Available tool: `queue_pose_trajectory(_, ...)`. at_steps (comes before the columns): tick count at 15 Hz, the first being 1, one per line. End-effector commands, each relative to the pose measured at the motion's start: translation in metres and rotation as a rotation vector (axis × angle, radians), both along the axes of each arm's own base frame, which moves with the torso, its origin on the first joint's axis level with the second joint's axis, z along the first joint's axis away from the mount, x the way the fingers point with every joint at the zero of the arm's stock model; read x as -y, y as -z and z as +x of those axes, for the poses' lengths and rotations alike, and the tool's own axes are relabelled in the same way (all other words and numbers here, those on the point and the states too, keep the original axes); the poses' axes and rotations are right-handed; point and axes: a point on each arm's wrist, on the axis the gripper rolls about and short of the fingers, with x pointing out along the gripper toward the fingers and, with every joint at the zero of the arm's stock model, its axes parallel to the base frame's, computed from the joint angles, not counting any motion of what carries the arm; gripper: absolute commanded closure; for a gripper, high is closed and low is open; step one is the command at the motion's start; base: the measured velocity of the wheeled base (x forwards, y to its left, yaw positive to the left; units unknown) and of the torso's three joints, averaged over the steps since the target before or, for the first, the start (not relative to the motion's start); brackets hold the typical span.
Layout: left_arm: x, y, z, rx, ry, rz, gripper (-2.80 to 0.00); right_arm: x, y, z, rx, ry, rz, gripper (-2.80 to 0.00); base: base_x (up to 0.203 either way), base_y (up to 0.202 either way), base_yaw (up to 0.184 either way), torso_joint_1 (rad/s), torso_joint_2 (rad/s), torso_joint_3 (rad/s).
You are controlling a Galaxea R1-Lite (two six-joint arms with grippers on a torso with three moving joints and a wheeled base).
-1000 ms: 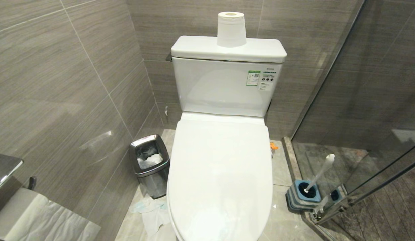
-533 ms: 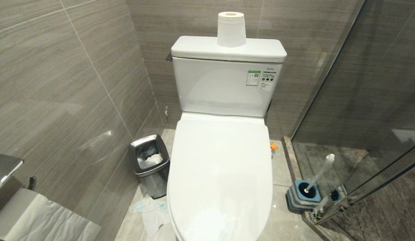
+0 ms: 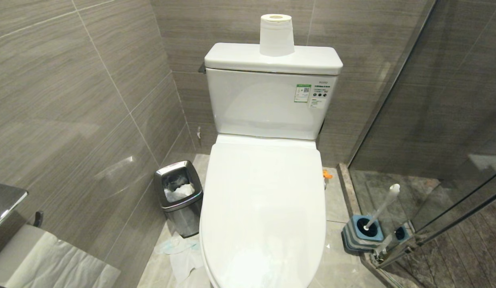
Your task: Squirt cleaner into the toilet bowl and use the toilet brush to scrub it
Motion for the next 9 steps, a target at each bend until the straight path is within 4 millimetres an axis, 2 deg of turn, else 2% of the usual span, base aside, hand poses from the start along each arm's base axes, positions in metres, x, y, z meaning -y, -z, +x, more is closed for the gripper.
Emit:
queue_pose_trajectory(1,0.0,0.0,0.0001,-0.002,0.0,0.0,0.0,0.0,0.0005,0.0001,-0.002,-0.001,-0.001,0.0,0.0,0.0,0.0,0.0,0.0,0.0)
queue_pose_trajectory(9,0.0,0.0,0.0001,-0.002,0.0,0.0,0.0,0.0,0.0005,0.0001,-0.002,-0.001,-0.001,0.0,0.0,0.0,0.0,0.0,0.0,0.0)
